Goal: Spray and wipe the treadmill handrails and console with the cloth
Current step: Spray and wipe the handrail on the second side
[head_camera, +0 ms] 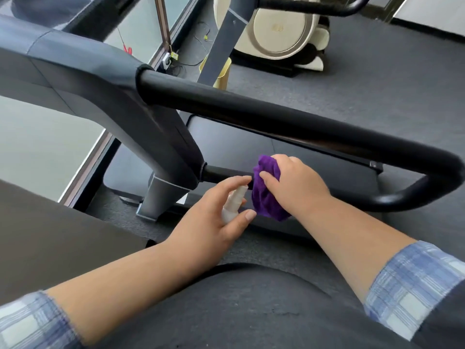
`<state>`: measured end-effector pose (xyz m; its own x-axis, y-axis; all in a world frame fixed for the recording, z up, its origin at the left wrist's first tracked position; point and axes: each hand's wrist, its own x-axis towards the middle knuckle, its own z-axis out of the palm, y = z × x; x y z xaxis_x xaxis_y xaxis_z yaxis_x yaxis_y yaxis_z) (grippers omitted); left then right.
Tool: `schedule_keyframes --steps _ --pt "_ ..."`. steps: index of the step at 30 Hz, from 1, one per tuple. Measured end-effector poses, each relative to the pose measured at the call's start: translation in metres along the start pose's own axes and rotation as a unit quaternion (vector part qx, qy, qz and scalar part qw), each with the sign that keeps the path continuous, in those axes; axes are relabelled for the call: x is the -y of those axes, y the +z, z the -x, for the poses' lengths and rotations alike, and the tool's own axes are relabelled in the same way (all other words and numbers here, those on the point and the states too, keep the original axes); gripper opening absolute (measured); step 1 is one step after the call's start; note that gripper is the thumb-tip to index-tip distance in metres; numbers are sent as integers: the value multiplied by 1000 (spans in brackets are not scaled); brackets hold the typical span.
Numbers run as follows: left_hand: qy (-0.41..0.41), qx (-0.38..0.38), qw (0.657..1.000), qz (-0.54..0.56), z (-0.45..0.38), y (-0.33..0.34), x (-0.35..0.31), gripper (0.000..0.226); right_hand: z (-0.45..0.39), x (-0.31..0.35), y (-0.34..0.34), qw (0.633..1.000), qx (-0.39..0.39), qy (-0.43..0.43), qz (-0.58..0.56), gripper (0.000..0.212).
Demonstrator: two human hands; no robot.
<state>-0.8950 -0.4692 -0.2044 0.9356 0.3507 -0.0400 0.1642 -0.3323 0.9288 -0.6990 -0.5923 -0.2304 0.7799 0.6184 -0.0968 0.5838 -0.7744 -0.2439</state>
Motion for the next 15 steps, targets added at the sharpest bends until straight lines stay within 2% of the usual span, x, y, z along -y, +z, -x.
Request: schedule_keyframes --steps 6,10,13,15 --pt "3 -6 1000 -16 7 -15 6 48 -11 44 17 998 -8 -60 5 41" --pt "-18 -41 999 -30 18 -25 16 49 -33 97 36 990 29 -127 -45 36" --pt "-23 -40 998 -39 21 -25 19 51 -43 106 36 982 77 -148 -85 53" --pt "-14 -33 998 -50 19 -24 17 50 -43 96 34 978 93 -180 -50 64"
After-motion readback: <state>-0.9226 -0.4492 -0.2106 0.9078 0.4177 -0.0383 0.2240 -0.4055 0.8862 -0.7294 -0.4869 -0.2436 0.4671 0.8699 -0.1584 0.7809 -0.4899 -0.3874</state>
